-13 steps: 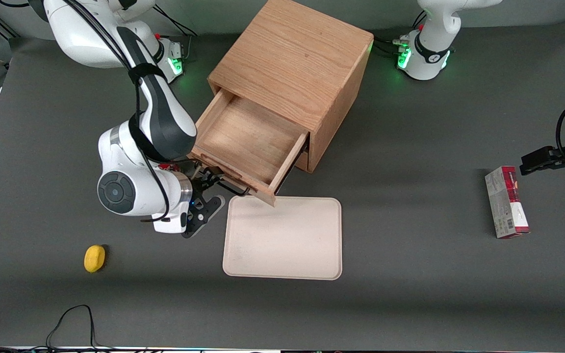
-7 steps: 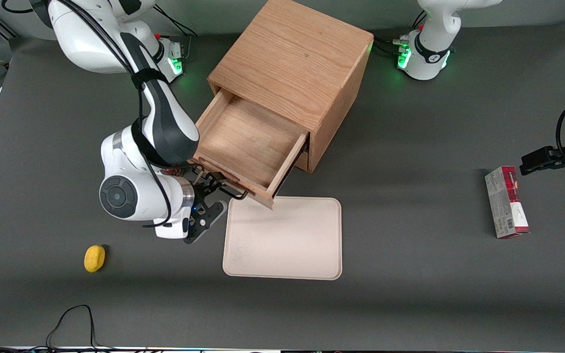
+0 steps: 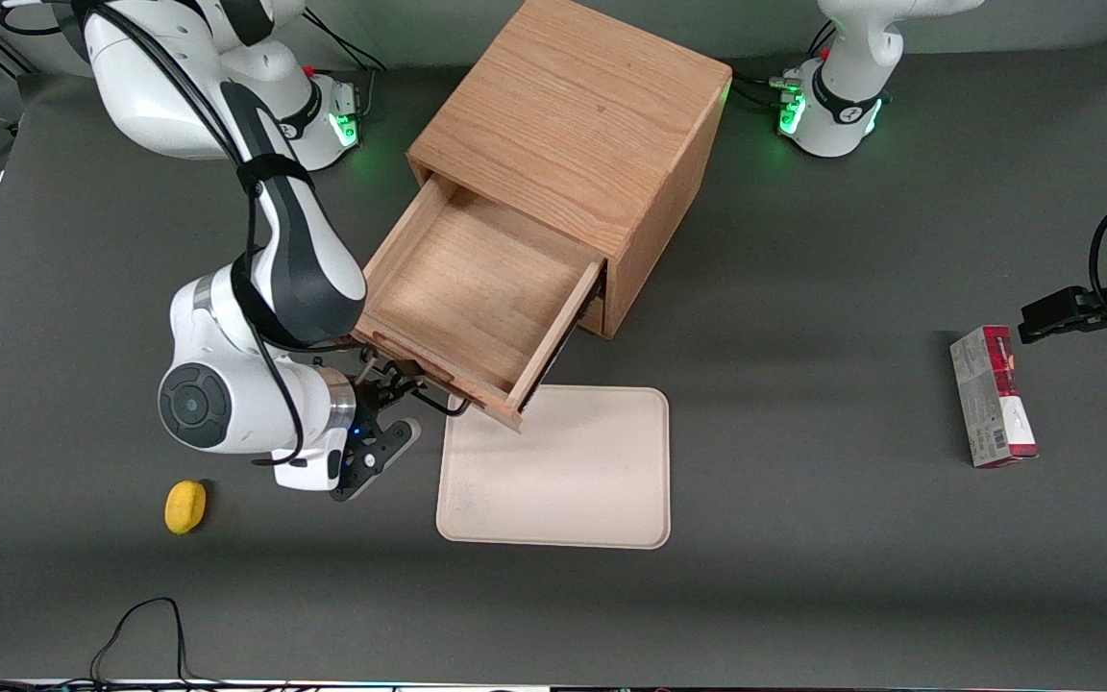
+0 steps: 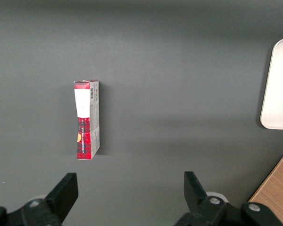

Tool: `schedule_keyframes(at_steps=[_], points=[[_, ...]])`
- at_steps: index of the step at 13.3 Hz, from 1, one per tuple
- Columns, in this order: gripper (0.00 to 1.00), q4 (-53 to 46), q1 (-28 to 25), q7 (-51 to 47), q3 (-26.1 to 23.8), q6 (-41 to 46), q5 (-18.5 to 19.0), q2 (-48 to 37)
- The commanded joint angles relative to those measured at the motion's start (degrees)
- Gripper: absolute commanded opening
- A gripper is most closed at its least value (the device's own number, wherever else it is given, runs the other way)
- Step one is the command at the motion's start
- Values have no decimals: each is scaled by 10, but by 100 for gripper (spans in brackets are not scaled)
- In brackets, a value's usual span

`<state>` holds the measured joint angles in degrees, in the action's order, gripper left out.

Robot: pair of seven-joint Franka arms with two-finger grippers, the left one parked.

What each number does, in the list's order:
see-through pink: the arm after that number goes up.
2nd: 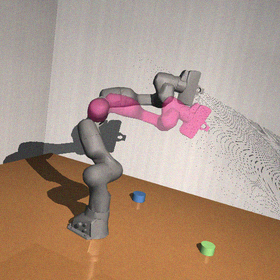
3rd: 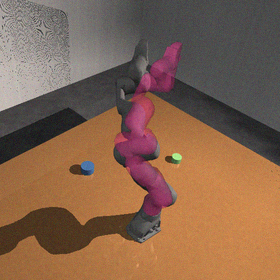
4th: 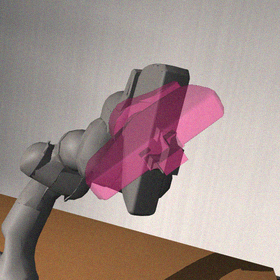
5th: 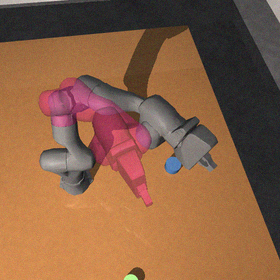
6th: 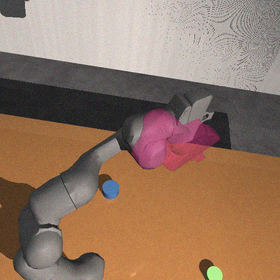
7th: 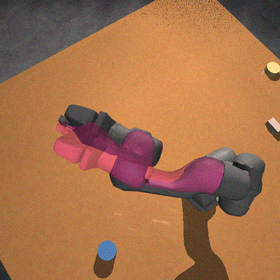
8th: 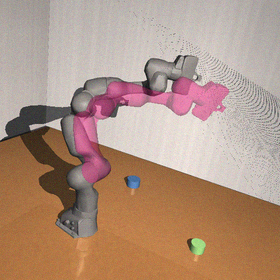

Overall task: Open upper drawer
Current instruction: 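Keep pulling the drawer further out with the right gripper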

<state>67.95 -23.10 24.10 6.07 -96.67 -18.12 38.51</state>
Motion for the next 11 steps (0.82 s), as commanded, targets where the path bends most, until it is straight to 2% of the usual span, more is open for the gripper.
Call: schedule_keyframes(at_steps=[1, 10, 11], points=[[100, -35, 5, 5, 3, -1, -5, 22], [100, -63, 18, 4, 3, -3, -5, 17], [100, -63, 18, 2, 3, -2, 6, 15]])
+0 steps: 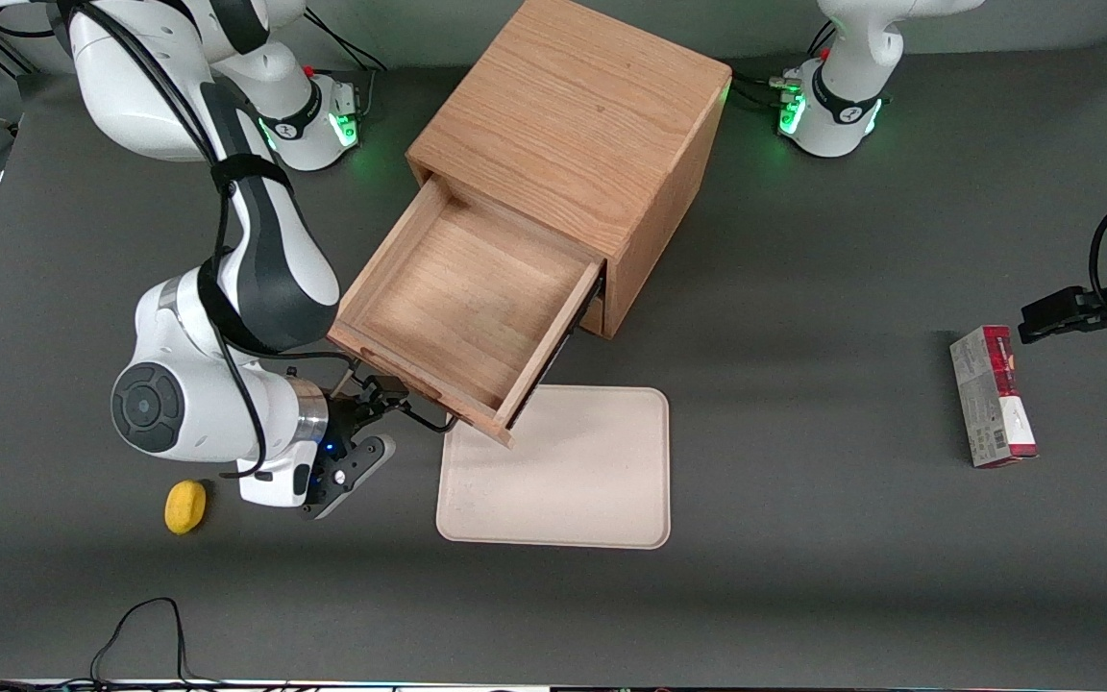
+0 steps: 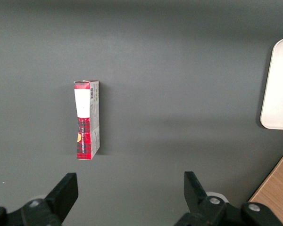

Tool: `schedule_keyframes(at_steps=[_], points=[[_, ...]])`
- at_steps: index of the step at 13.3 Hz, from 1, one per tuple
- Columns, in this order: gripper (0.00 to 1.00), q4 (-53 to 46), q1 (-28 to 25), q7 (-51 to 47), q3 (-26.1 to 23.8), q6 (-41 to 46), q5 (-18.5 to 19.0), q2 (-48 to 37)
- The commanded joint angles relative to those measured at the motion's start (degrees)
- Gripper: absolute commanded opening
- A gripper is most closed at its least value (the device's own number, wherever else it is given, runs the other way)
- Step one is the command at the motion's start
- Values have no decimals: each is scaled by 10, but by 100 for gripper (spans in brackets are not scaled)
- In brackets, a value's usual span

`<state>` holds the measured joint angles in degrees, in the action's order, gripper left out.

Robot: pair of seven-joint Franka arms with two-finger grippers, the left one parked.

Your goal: Open upper drawer

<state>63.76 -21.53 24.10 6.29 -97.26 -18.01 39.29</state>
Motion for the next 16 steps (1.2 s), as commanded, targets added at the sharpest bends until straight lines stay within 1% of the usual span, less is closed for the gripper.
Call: schedule_keyframes(at_steps=[1, 2, 4, 7, 8, 9, 11, 13, 14, 15, 16], points=[[100, -22, 3, 0, 1, 5, 14, 4], [100, -22, 3, -1, 3, 11, 16, -8], [100, -22, 3, 0, 10, 28, 40, -28], [100, -15, 6, 6, 14, 75, 44, -68], [100, 17, 6, 4, 21, 79, 45, -101], [100, 58, 0, 3, 29, 77, 58, -132], [100, 128, -4, -18, 30, 77, 96, -194], [100, 186, -4, -25, 30, 78, 124, -247], [100, 225, -3, -33, 34, 76, 133, -275], [100, 252, -4, -59, 55, 71, 132, -295], [100, 260, -4, -71, 62, 77, 133, -307]])
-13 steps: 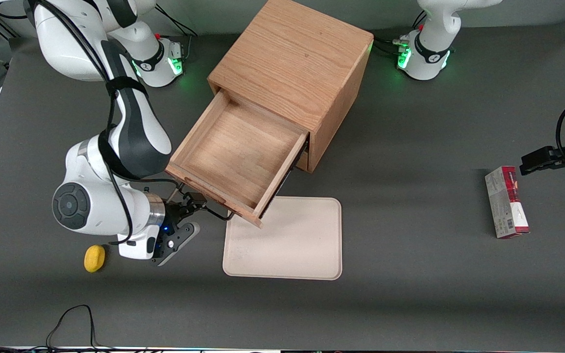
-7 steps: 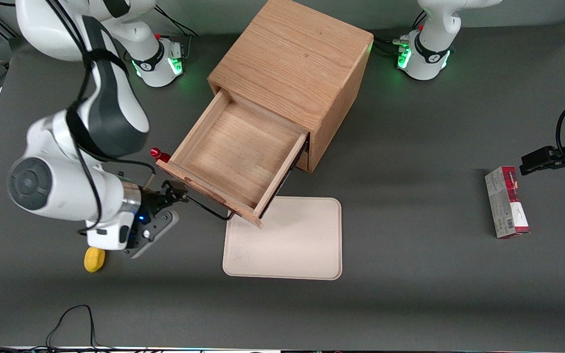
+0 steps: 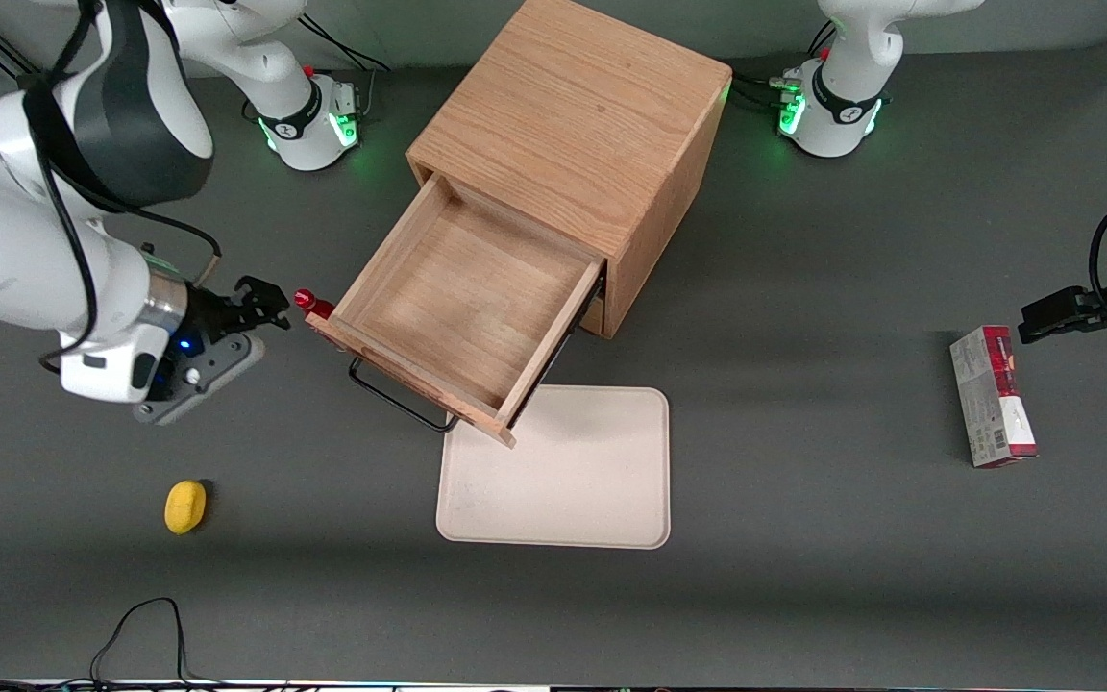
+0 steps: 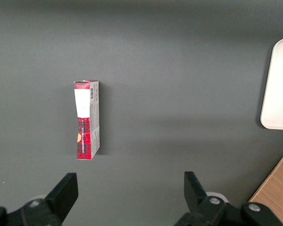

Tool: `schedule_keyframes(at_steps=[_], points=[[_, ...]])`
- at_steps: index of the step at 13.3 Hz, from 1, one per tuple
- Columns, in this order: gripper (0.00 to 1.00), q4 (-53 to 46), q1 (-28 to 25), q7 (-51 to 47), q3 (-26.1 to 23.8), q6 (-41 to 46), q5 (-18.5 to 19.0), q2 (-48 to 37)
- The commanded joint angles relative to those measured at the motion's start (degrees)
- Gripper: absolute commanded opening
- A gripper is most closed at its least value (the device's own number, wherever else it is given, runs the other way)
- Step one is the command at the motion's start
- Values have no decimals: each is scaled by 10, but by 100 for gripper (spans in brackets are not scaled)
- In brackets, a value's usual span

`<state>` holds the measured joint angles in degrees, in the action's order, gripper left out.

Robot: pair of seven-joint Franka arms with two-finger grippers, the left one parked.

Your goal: Open upper drawer

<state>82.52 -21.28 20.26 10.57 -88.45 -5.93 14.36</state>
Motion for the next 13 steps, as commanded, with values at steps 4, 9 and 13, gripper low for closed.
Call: schedule_keyframes(at_steps=[4, 9, 13], points=[[100, 73, -6, -63, 27, 13, 12, -71], [100, 182, -7, -127, 27, -59, 21, -157], [100, 269, 46, -130, 16, -90, 72, -236]])
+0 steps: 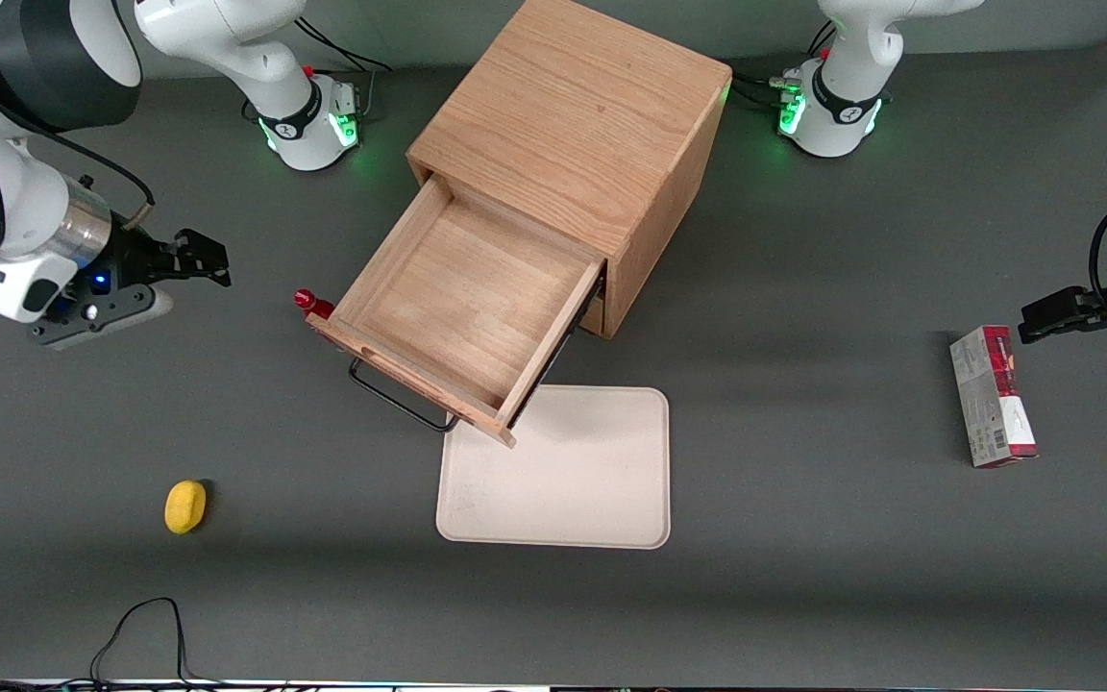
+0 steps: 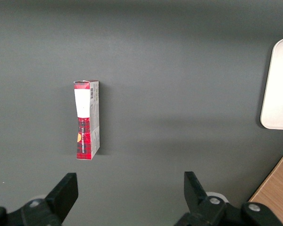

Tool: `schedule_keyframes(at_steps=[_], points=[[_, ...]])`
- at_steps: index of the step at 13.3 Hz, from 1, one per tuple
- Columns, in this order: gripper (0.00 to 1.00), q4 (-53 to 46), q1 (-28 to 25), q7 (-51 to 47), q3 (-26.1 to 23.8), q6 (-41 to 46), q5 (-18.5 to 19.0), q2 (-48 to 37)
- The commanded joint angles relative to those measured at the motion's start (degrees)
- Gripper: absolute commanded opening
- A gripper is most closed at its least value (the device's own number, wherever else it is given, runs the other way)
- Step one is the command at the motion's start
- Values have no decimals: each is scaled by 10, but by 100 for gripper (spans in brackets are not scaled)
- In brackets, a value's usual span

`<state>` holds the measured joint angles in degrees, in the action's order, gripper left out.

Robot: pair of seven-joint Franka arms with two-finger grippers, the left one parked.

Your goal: Open upper drawer

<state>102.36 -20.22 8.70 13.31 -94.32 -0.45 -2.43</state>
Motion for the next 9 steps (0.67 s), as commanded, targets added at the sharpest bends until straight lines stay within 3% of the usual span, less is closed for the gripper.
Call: schedule_keyframes(at_steps=[1, 2, 4, 6, 9], points=[[100, 76, 53, -10, -20, -29, 16, -83], [100, 68, 55, -14, -23, -21, 12, -84], [100, 24, 68, -34, -25, 14, -37, -69], [100, -24, 77, -27, -29, 76, -44, -40], [100, -33, 73, -26, -30, 82, -44, -31]])
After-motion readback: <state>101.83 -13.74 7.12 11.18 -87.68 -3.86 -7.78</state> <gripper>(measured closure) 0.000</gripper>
